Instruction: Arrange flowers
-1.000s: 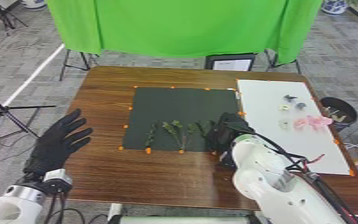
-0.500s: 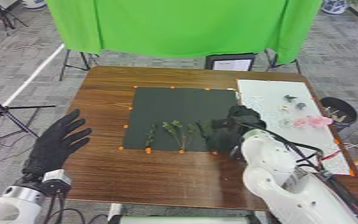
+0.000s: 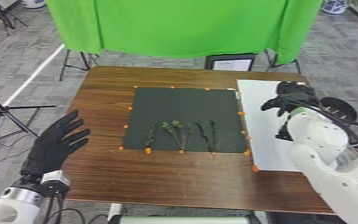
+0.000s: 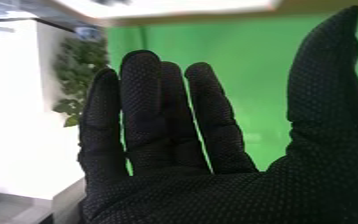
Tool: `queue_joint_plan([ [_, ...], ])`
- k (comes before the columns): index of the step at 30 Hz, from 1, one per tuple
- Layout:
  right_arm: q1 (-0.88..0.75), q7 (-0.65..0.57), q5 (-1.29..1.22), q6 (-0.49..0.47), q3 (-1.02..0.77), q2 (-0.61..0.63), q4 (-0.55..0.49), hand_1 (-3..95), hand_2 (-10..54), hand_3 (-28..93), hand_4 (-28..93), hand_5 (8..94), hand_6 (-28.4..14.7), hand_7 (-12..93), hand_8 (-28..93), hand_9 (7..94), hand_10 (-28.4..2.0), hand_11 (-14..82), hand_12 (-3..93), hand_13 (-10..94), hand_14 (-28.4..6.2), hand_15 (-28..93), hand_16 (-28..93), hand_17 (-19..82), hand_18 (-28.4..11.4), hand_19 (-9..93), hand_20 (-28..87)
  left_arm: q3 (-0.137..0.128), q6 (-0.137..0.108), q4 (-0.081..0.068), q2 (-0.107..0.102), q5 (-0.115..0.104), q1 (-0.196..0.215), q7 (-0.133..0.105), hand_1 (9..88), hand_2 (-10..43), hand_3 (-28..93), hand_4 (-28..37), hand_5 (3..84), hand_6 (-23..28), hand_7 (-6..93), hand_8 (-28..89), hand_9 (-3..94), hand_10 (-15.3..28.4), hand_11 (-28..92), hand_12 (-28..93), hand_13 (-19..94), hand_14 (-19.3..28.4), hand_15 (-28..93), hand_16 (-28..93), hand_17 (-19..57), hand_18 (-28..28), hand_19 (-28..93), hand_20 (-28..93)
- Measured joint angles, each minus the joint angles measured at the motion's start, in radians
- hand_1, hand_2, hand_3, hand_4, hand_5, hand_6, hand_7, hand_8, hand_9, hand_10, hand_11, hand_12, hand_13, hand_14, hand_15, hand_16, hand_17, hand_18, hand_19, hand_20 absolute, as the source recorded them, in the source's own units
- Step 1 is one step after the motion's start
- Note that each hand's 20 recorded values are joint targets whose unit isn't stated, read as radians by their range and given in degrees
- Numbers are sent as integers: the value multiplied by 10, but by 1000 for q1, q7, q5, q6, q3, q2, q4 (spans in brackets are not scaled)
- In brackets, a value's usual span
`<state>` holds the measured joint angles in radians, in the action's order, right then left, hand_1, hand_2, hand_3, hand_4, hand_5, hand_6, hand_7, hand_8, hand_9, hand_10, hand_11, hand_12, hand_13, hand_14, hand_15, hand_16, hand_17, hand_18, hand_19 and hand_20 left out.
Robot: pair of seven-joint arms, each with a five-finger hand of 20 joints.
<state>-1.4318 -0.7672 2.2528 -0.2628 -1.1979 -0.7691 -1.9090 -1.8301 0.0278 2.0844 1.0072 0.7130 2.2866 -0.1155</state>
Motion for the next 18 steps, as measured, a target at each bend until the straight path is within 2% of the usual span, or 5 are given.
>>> queue_joint_plan([
  [3,-19,4,4,-40,-27,19,26,268,-95,870,-281,435,-51,260,-129,455,-107,237,220,431,-123,723,207,142,-227,697,411,0,0,0,1,0,1,0,244,-27,714,-283,256,36,189,-105,221,115,187,173,184,164,323,-3,-97,218,398,99],
  [7,-45,4,16,1,-28,25,56,321,-95,883,-282,512,-12,296,-147,575,-85,222,202,495,-88,714,232,163,-210,701,414,-1,0,1,1,0,2,0,244,-27,714,-283,255,36,190,-106,221,115,187,174,183,164,323,-3,-97,218,398,99],
  [11,-67,23,33,44,-19,25,75,326,-95,883,-282,524,-10,300,-150,586,-83,224,198,505,-83,708,247,169,-208,704,415,-1,0,2,1,0,2,0,245,-26,714,-283,256,36,189,-106,221,115,186,174,184,164,323,-3,-97,218,398,99],
  [14,-75,47,44,50,-9,25,85,344,-95,881,-283,546,4,315,-159,631,-87,221,199,540,-75,702,262,182,-201,713,414,-2,0,2,1,0,2,0,245,-26,714,-283,255,36,189,-106,221,115,185,174,184,164,323,-3,-97,218,398,98],
  [18,-76,53,55,47,6,26,97,343,-95,885,-283,521,8,317,-163,600,-83,211,203,517,-79,700,271,175,-201,712,415,-2,0,2,1,0,2,0,245,-26,714,-283,256,36,189,-106,221,115,186,174,184,164,323,-3,-97,218,398,99],
])
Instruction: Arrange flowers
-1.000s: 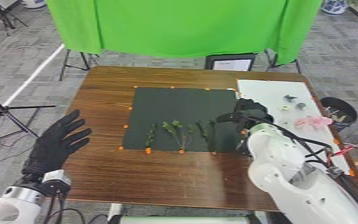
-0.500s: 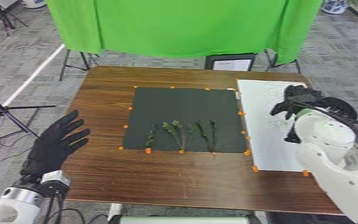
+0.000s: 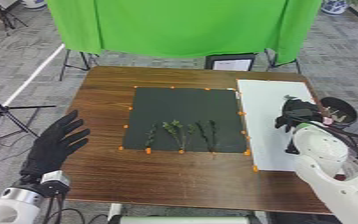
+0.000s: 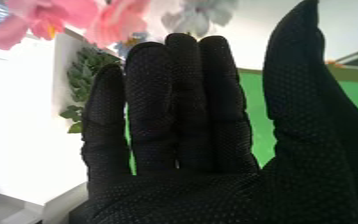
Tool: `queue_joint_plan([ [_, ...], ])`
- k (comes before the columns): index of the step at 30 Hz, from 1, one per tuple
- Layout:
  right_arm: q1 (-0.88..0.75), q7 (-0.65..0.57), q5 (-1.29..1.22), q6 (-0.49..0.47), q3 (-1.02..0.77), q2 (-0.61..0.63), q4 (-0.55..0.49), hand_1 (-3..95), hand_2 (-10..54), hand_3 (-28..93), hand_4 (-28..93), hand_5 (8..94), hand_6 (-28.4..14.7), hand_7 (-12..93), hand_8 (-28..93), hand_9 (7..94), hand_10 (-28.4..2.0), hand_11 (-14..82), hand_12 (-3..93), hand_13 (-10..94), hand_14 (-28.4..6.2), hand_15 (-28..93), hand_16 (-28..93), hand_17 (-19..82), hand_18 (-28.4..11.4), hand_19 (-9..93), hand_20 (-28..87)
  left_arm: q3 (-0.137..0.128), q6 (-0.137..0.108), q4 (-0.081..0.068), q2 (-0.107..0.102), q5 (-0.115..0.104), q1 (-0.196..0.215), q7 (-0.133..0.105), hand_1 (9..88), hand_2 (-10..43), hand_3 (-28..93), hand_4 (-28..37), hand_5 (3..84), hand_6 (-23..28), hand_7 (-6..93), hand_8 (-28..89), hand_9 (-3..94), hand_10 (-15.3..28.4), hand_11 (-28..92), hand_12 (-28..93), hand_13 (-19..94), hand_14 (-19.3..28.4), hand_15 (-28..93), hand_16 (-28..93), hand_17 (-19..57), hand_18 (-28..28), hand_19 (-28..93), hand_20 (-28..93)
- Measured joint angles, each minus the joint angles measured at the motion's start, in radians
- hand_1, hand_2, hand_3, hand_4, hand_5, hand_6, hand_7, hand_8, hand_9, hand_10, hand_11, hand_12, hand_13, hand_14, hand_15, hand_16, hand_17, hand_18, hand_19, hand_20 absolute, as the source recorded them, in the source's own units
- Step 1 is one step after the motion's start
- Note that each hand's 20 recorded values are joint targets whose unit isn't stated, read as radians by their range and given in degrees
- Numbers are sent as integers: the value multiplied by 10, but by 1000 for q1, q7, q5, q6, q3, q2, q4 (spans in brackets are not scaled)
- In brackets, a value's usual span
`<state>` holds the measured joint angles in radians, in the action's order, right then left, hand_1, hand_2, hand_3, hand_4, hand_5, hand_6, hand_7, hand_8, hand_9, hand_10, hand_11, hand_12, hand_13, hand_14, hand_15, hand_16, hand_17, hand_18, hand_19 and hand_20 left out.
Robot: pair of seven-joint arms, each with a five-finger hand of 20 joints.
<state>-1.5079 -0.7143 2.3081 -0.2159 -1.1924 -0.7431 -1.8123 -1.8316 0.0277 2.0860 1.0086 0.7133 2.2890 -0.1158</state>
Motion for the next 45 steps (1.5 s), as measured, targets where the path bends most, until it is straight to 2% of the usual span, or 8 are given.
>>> queue_joint_plan([
  [9,-7,-3,35,-4,15,6,22,348,-95,893,-283,501,7,344,-165,578,-85,242,226,518,-82,709,264,166,-200,709,419,0,0,0,-1,0,0,1,245,-26,714,-283,256,36,188,-106,221,115,187,174,184,164,322,-3,-97,218,397,99],
  [11,-5,-4,33,-16,20,6,27,382,-95,880,-282,530,18,376,-145,621,-80,255,250,557,-70,693,299,180,-197,718,422,0,0,0,-1,0,0,1,245,-26,715,-283,256,36,188,-105,221,115,187,174,184,164,322,-2,-97,218,397,99],
  [14,3,-6,35,-12,39,8,44,486,-95,809,-281,633,39,474,-1,808,-47,143,443,668,-49,667,385,227,-194,747,426,0,0,-1,-1,0,0,1,246,-25,715,-283,256,36,188,-105,221,115,187,174,184,164,322,-3,-97,217,397,99],
  [19,4,2,52,145,67,8,77,490,-95,839,-283,731,38,434,16,895,-36,146,485,735,-47,710,321,257,-193,765,422,1,0,-1,-1,0,0,1,247,-24,714,-283,256,36,188,-105,221,115,188,174,184,164,322,-3,-98,218,397,99],
  [22,-9,20,60,214,66,10,78,481,-95,861,-283,752,34,428,7,906,-36,158,496,742,-43,716,326,265,-191,767,421,1,0,-1,-1,0,0,1,248,-24,714,-283,256,36,188,-105,221,115,188,173,184,164,323,-3,-97,217,397,99],
  [31,-6,108,70,248,84,17,-16,478,-95,871,-283,754,31,438,5,903,-42,168,520,737,-44,713,354,258,-188,763,424,0,0,0,-1,0,1,0,248,-24,716,-283,256,36,188,-106,221,115,188,174,184,163,323,-3,-97,217,397,99],
  [38,175,239,71,315,300,-19,-43,474,-95,876,-282,746,35,449,4,899,-45,169,519,725,-45,709,370,249,-187,756,426,-3,0,1,-3,0,2,1,248,-23,714,-283,256,36,189,-105,221,115,187,174,184,164,322,-4,-98,218,397,99],
  [45,353,358,71,315,480,-156,-16,467,-95,876,-271,741,38,461,-5,893,-43,176,527,720,-46,708,376,247,-187,753,431,-11,0,1,-23,-1,0,2,248,-23,714,-283,256,36,188,-105,221,115,187,174,183,164,322,-3,-98,218,397,99],
])
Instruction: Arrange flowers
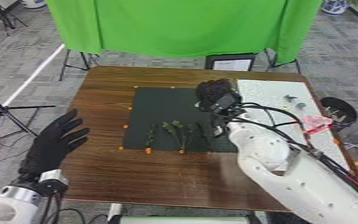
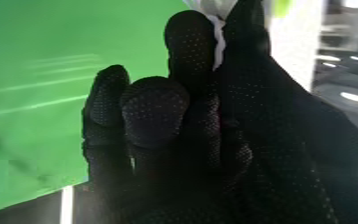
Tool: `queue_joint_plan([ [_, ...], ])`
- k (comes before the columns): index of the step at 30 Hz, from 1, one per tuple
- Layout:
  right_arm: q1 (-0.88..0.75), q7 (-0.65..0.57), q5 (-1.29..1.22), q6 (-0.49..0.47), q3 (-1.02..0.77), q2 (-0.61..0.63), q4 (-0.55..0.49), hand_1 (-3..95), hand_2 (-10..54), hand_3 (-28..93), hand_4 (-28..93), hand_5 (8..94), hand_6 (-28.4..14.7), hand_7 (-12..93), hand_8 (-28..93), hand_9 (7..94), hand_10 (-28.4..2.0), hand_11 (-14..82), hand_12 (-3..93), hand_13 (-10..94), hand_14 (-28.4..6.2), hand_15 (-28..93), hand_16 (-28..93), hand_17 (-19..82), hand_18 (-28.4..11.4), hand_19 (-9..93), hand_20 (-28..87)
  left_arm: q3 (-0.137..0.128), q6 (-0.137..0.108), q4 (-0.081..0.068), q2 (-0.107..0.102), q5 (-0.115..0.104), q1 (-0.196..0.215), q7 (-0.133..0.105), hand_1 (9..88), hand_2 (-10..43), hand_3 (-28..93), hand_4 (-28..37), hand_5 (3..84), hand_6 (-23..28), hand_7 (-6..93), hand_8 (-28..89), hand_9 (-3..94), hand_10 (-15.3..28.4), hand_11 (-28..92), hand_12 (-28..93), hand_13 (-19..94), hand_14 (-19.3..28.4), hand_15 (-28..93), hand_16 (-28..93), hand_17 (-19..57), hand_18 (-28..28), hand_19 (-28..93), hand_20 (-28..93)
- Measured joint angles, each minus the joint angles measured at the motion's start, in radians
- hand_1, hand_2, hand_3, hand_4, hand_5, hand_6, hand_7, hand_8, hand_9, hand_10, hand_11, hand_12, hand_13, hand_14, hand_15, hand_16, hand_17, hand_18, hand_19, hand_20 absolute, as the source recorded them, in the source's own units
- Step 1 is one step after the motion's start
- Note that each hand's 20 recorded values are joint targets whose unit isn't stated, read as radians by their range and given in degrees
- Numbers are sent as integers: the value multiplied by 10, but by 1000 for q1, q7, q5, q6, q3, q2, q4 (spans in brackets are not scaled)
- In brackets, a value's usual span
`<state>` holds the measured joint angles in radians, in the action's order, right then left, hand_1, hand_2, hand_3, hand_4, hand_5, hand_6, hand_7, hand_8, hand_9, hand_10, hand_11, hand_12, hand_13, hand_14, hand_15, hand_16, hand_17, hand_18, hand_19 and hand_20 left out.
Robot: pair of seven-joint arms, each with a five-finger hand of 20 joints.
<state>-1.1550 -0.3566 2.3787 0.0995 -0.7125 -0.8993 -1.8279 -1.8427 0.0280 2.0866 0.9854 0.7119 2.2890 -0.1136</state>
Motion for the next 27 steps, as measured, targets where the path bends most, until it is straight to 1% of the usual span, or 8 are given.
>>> queue_joint_plan([
  [2,47,12,0,-1,53,-43,23,466,-95,876,-271,742,38,462,-7,891,-43,184,537,720,-47,709,376,246,-186,752,432,-5,0,0,-7,0,0,0,248,-23,714,-283,256,36,189,-105,221,115,187,174,183,164,323,-3,-98,218,397,99],
  [5,97,44,1,-9,106,-108,62,465,-95,877,-272,744,38,463,-10,881,-36,225,569,715,-52,724,380,246,-186,751,433,-12,-1,0,-15,-1,-1,0,248,-23,715,-283,256,36,188,-105,221,115,187,174,184,164,321,-3,-98,218,398,100],
  [9,129,102,13,-32,146,-191,116,462,-95,874,-278,746,37,464,-6,880,-35,231,575,712,-53,740,370,247,-185,750,434,-18,-4,0,-16,-2,-1,-2,247,-23,715,-283,256,35,189,-106,221,114,186,174,184,164,321,-3,-98,218,398,99],
  [12,137,122,26,-46,177,-246,148,459,-95,874,-280,745,37,466,-1,880,-36,231,575,712,-53,744,362,247,-185,750,434,-18,-6,0,-17,-3,-1,-3,248,-23,714,-283,255,35,190,-106,221,114,186,174,183,164,321,-2,-98,218,398,99],
  [22,143,139,76,-54,263,-372,234,459,-95,853,-282,739,36,469,10,873,-32,231,571,709,-52,752,350,245,-185,751,437,-10,-19,-3,-29,-5,-13,-11,248,-23,715,-283,255,36,189,-106,221,115,185,174,183,163,322,-3,-97,218,398,99],
  [27,158,119,129,-28,300,-408,301,463,-95,837,-282,733,36,470,15,869,-32,229,570,705,-50,754,352,245,-185,750,440,5,-23,-9,-39,-5,-28,-13,248,-23,714,-283,255,36,189,-106,221,115,187,175,181,162,319,-3,-98,218,399,99],
])
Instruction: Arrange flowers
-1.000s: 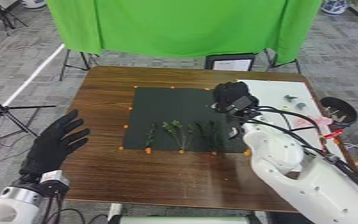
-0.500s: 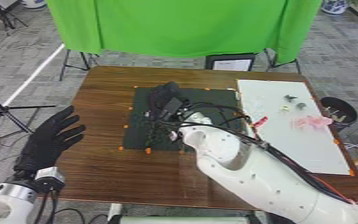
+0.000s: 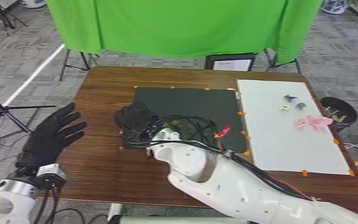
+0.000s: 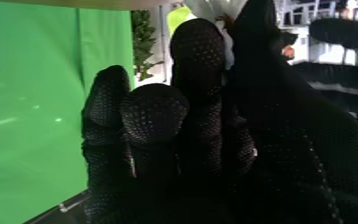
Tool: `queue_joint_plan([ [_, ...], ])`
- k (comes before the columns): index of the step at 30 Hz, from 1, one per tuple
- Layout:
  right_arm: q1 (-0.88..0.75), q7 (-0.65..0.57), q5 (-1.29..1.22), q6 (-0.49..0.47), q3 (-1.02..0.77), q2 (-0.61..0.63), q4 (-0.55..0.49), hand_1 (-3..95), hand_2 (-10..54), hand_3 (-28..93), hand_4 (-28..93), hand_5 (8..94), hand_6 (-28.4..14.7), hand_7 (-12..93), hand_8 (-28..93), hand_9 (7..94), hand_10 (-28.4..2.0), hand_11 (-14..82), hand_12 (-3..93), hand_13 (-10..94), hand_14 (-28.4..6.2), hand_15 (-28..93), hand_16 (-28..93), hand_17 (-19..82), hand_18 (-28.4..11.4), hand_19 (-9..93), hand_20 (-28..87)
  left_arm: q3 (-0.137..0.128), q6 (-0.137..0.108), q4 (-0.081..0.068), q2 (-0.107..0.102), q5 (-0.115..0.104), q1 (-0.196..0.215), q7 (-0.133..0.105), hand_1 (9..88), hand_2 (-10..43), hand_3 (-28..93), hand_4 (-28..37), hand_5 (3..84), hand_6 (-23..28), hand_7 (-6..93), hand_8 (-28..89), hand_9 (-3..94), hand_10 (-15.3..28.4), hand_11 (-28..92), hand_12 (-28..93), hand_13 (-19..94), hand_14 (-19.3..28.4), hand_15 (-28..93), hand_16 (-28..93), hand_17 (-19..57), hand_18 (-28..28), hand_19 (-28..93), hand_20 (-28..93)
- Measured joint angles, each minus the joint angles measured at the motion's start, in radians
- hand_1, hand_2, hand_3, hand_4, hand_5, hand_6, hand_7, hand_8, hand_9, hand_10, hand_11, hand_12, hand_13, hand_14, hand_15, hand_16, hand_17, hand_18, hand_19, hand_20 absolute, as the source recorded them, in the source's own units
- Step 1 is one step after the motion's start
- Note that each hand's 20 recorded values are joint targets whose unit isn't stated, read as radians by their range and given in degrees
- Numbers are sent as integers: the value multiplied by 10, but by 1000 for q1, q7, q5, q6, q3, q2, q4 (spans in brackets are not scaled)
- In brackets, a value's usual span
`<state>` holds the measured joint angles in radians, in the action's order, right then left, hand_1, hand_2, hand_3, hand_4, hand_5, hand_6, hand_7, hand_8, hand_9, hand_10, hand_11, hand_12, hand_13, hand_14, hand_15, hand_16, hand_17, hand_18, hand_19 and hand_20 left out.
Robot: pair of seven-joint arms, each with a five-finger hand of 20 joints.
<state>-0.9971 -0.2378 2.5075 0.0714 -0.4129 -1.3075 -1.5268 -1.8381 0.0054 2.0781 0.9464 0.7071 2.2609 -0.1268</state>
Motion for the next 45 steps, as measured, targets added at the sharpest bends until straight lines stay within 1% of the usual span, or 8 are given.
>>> queue_joint_plan([
  [8,6,-30,48,7,11,-10,44,448,-95,810,-283,696,40,482,17,843,-32,221,565,677,-48,758,359,231,-182,742,443,12,-1,-3,-5,0,-14,-1,248,-24,715,-283,255,36,190,-106,220,114,186,174,181,162,318,-1,-97,217,398,99],
  [14,6,-40,59,-50,6,-9,43,408,-95,789,-283,688,39,461,3,836,-39,198,526,662,-56,752,356,217,-185,732,444,12,-1,-3,-5,0,-14,-1,249,-23,714,-283,255,36,190,-106,220,115,186,174,181,162,317,-1,-97,217,398,99],
  [20,6,-61,67,-112,-2,-11,43,378,-95,778,-283,655,35,440,1,773,-52,285,440,629,-64,763,355,205,-190,723,454,19,0,-7,-5,0,-18,-1,247,-23,714,-283,256,36,189,-106,220,114,186,174,181,162,316,-1,-98,217,398,99],
  [25,6,-73,68,-116,-2,-12,49,353,-95,781,-283,637,36,408,-17,718,-69,360,364,604,-67,771,356,195,-192,719,460,23,0,-9,-5,0,-23,0,248,-23,714,-283,255,36,189,-106,221,116,187,174,180,162,317,0,-98,217,398,99],
  [28,6,-80,68,-116,-2,-12,50,339,-95,775,-283,615,36,398,-161,682,-76,396,307,581,-72,777,353,181,-197,713,463,23,0,-9,-5,0,-23,0,248,-23,715,-283,255,36,190,-106,220,115,188,174,181,162,317,0,-98,217,397,99],
  [31,6,-80,67,-134,-9,-12,47,340,-95,726,-283,574,23,381,-183,640,-83,392,294,550,-80,781,352,162,-203,704,465,23,0,-9,-5,0,-23,0,247,-23,716,-283,255,36,190,-107,220,115,187,173,181,162,318,0,-98,217,397,99],
  [36,3,-78,60,-219,-36,-11,21,320,-95,693,-283,531,1,346,-169,584,-102,382,281,532,-87,785,339,150,-209,701,473,21,0,-9,-5,1,-20,0,248,-24,716,-283,255,36,189,-106,220,115,187,174,181,162,319,0,-98,217,397,100],
  [45,-2,-79,1,-216,-70,-10,-9,280,-95,689,-283,488,-18,322,-154,533,-113,370,272,517,-96,787,318,139,-214,695,478,21,0,-8,-3,1,-16,-1,249,-22,714,-283,255,35,190,-106,220,114,187,174,181,163,320,-2,-98,217,398,99],
])
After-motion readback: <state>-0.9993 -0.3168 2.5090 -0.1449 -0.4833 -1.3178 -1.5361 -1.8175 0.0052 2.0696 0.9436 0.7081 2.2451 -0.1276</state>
